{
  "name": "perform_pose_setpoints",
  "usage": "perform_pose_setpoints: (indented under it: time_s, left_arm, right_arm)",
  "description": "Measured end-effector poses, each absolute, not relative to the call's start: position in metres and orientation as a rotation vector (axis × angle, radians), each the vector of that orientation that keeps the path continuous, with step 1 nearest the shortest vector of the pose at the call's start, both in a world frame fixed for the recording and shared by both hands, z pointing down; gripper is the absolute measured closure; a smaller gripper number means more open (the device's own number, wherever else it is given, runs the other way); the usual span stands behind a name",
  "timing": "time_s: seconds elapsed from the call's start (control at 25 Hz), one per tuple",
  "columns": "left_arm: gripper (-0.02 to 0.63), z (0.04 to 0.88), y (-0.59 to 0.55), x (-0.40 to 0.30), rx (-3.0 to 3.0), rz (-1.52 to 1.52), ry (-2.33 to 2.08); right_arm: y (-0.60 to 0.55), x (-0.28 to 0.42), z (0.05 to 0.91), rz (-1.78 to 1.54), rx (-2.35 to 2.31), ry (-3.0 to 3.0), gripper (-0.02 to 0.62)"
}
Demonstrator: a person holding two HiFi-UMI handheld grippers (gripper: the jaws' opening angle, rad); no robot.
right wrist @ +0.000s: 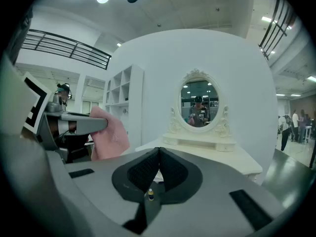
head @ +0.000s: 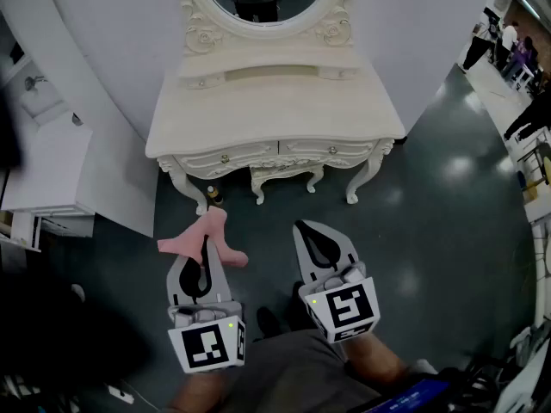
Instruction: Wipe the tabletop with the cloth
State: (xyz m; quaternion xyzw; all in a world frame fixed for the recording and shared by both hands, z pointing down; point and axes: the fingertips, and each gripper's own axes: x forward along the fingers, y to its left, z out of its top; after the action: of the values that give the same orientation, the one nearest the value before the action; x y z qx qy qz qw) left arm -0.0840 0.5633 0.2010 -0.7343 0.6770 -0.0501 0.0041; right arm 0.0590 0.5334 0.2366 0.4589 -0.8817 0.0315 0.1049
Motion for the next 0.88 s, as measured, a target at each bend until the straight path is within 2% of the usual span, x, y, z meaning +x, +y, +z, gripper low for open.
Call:
perform_pose_setpoints:
  time_s: [0.52,0.88]
  left_arm:
    - [0.586,0.195,0.506,-0.023,-2.245,-0.217,2.128]
    - [0.586,0.175,0.475,0.009,-2.175,-0.217,2.165]
  right_arm:
    - [0.469,0.115,0.235,0.124,1.314,-2.676,0.580]
    - [0.420,0.139,0.206,-0.002,1.270,-2.779,0.580]
